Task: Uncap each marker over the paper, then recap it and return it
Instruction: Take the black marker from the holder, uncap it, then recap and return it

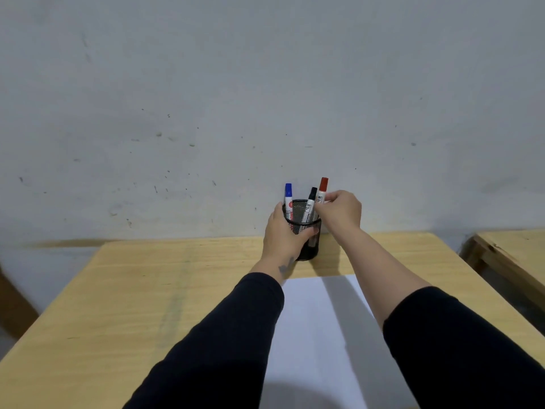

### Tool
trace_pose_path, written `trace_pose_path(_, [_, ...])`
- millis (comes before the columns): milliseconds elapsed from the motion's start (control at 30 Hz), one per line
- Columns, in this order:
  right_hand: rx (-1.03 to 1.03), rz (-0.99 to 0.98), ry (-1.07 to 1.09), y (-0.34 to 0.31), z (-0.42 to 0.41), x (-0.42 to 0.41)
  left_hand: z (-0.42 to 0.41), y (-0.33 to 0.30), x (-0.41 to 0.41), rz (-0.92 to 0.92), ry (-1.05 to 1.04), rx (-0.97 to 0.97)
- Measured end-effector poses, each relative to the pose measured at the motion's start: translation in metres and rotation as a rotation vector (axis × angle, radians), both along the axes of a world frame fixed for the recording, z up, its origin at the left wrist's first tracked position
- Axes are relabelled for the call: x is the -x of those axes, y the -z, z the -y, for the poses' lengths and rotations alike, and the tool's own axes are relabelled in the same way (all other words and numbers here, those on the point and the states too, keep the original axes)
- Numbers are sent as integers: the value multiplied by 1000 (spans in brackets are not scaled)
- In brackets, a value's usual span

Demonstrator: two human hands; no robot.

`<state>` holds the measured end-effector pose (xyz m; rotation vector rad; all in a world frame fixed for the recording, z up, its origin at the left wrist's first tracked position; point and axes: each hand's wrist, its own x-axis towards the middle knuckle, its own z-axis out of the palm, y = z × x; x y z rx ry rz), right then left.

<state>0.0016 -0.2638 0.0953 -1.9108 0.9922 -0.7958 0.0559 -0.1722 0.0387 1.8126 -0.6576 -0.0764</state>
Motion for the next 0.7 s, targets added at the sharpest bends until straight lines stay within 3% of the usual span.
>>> trace_pose_path(567, [-119,-61,-77,3,5,-20,4,10,-7,-6,16,10])
trace_pose_path(700, [-88,26,-104,-6,7,-22,3,10,-8,3,23,3])
